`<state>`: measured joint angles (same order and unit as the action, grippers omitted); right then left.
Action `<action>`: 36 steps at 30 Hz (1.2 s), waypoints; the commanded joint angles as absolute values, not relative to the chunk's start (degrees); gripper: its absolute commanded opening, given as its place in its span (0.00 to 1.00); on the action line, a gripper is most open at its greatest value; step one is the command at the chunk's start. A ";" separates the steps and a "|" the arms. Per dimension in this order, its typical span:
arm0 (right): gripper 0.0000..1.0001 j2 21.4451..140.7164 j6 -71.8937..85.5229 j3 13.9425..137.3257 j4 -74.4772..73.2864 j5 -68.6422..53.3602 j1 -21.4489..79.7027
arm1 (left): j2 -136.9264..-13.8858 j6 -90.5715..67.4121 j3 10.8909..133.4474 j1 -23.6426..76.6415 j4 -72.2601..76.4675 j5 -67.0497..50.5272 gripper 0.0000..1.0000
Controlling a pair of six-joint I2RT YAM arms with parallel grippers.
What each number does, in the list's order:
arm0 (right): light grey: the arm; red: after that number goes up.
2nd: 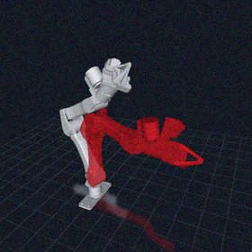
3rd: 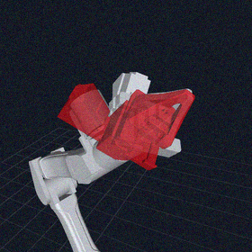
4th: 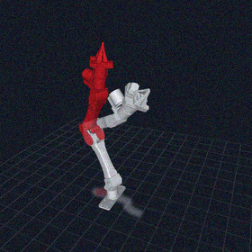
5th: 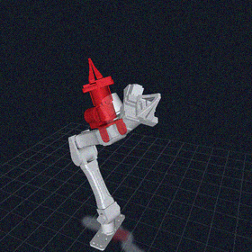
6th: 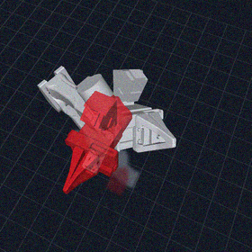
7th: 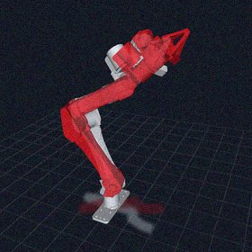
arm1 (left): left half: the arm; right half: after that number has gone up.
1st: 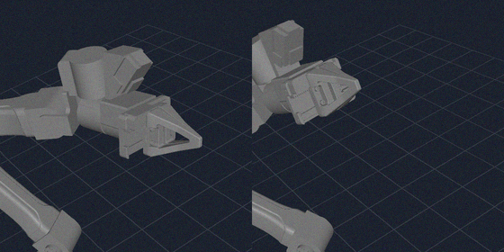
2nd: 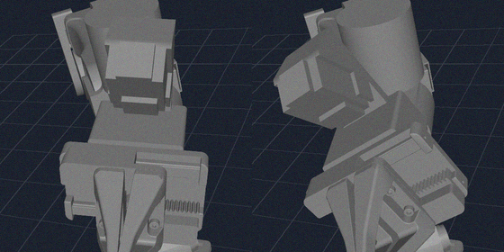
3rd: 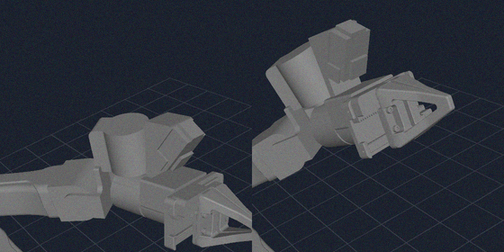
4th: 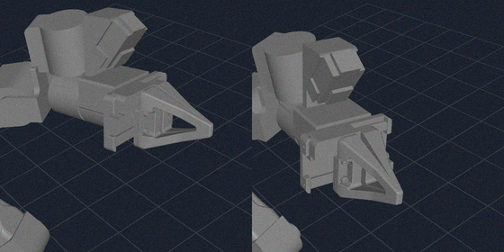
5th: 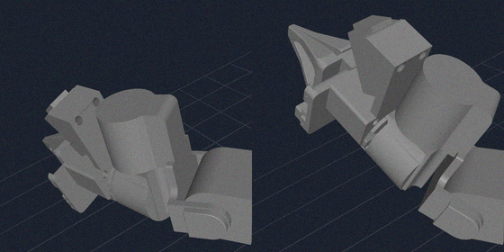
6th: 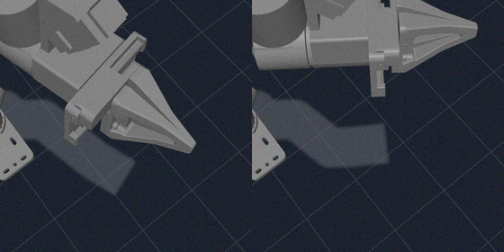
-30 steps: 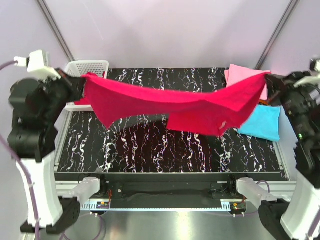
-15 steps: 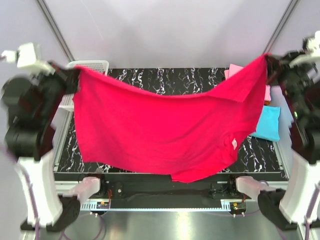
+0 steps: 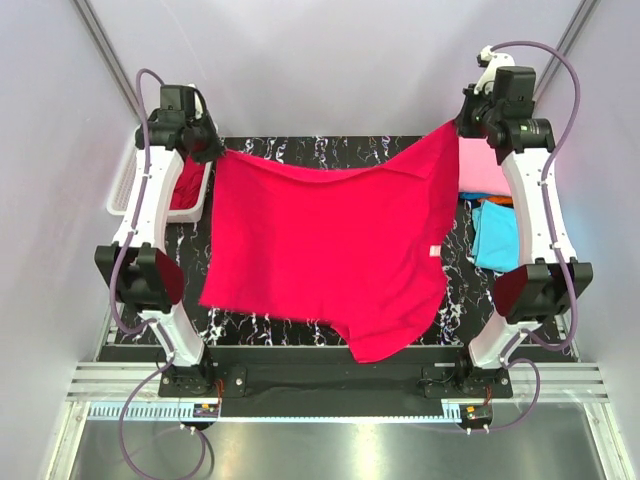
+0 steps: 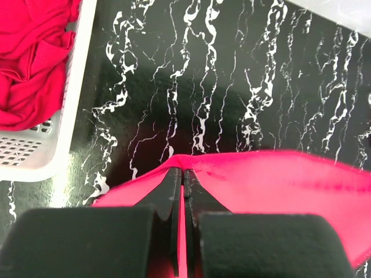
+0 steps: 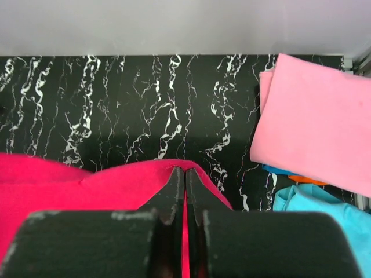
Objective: Fold and stack the t-shirts
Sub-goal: Flatten the tshirt out
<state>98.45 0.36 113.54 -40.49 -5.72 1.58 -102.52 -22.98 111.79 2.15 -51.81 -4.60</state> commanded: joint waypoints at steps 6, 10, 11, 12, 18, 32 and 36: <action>0.00 87.90 1.32 118.83 -37.00 -6.50 1.14 | -95.99 -22.59 118.83 0.97 -48.69 -8.26 0.00; 0.00 81.58 1.06 116.64 -38.05 -6.94 1.14 | -89.84 -21.97 115.94 0.97 -48.52 -10.02 0.00; 0.00 78.60 1.14 115.76 -38.14 -6.94 1.14 | -88.35 -21.54 113.67 0.97 -48.52 -10.19 0.00; 0.00 77.01 1.14 113.84 -38.06 -7.20 1.14 | -86.85 -21.27 112.42 0.97 -48.25 -10.28 0.00; 0.00 64.53 0.97 106.89 -38.32 -7.56 1.06 | -73.84 -21.09 103.19 0.97 -46.84 -8.70 0.00; 0.00 62.04 0.26 113.11 -38.33 -8.09 1.06 | -63.10 -21.35 103.34 0.97 -46.23 -0.09 0.00; 0.00 67.31 0.26 116.44 -34.72 -8.52 1.14 | -71.24 -22.67 108.53 0.97 -43.69 2.72 0.00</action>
